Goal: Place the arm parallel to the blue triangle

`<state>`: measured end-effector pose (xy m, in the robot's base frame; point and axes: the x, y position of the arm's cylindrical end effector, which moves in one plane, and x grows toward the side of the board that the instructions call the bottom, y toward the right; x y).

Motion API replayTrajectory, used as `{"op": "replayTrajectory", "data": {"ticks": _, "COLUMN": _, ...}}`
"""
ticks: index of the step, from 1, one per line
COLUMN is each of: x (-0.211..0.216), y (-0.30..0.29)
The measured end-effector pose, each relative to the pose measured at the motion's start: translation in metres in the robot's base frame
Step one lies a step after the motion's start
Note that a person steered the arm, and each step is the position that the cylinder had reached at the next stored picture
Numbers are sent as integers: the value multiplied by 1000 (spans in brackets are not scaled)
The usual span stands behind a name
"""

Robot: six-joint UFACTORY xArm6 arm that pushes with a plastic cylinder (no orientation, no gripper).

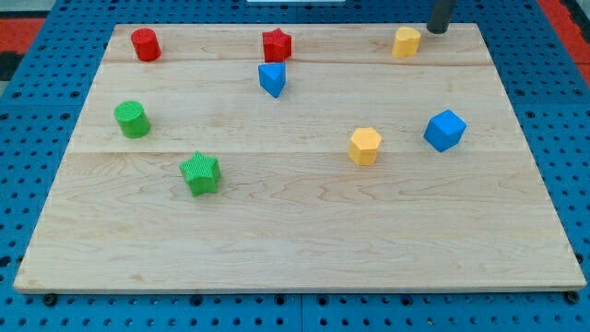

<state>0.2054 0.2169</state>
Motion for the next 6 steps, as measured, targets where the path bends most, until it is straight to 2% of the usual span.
{"op": "replayTrajectory", "data": {"ticks": 2, "x": 4, "y": -2}}
{"op": "replayTrajectory", "data": {"ticks": 3, "x": 30, "y": 8}}
{"op": "replayTrajectory", "data": {"ticks": 6, "x": 63, "y": -32}}
